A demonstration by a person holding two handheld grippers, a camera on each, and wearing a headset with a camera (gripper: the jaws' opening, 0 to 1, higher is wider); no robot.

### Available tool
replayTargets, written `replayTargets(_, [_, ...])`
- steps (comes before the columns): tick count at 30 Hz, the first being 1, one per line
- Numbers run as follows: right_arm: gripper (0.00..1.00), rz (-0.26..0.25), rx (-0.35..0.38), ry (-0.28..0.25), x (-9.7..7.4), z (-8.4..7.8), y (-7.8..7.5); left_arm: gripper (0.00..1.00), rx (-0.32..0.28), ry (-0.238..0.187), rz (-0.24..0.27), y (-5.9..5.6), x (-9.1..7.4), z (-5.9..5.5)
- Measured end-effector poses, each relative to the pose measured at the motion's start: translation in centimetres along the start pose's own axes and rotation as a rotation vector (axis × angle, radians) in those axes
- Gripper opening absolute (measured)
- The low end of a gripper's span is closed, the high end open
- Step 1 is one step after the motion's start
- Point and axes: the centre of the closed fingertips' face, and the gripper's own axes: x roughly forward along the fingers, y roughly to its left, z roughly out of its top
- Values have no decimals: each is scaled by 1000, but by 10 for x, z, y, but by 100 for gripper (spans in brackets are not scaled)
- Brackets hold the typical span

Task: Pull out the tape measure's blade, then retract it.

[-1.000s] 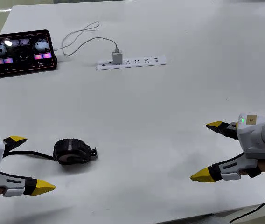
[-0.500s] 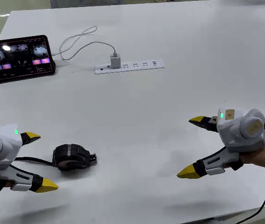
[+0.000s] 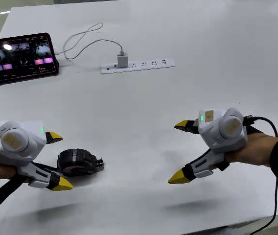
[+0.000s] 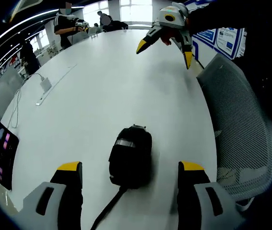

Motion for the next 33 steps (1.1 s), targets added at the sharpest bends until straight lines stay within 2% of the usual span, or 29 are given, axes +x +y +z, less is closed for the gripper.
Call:
replayTargets(3, [90, 2, -5, -17, 5, 8, -2, 67, 15, 14, -14, -1, 6, 1])
replayTargets(5, [89, 10, -5, -23, 9, 13, -1, 65, 10, 30, -42, -3, 12, -1])
replayTargets(8, [87, 20, -19, -16, 15, 16, 1, 65, 15, 40, -53, -4, 17, 0])
replayTargets(11, [85, 32, -32, -14, 21, 19, 4, 61, 31, 55, -59, -6, 18, 0])
replayTargets(13, [84, 36, -34, -16, 26, 21, 5, 55, 40, 64, -48, -3, 18, -1])
replayTargets(15, [83, 40, -32, -19, 32, 24, 5, 48, 47, 58, -65, -5, 18, 1])
replayTargets(20, [80, 60, -43, -18, 46, 31, 10, 47, 62, 62, -65, -5, 21, 6])
replayTargets(23, [79, 70, -50, -17, 53, 36, 12, 43, 78, 73, -73, -6, 23, 5])
replayTargets(24, [78, 73, -47, -20, 55, 37, 12, 40, 104, 85, -83, -7, 24, 3])
replayTargets(25, [76, 74, -31, -24, 60, 38, 12, 36, 146, 106, -47, 1, 24, 0])
replayTargets(26, [75, 79, -27, -21, 62, 39, 13, 33, 160, 97, -45, 2, 24, 1])
replayTargets(27, [73, 86, -26, -18, 65, 39, 15, 33, 125, 96, -57, -2, 25, 1])
replayTargets(28, [73, 91, -43, -5, 69, 38, 17, 33, 124, 98, -62, -2, 25, 1])
replayTargets(30, [71, 75, -84, 19, 74, 36, 16, 32, 153, 97, -63, -2, 27, 0])
replayTargets(32, [68, 78, -72, 13, 77, 39, 16, 32, 186, 94, -35, -2, 28, -1])
replayTargets(33, [68, 77, -70, 12, 79, 40, 16, 32, 177, 94, -35, -4, 28, -1])
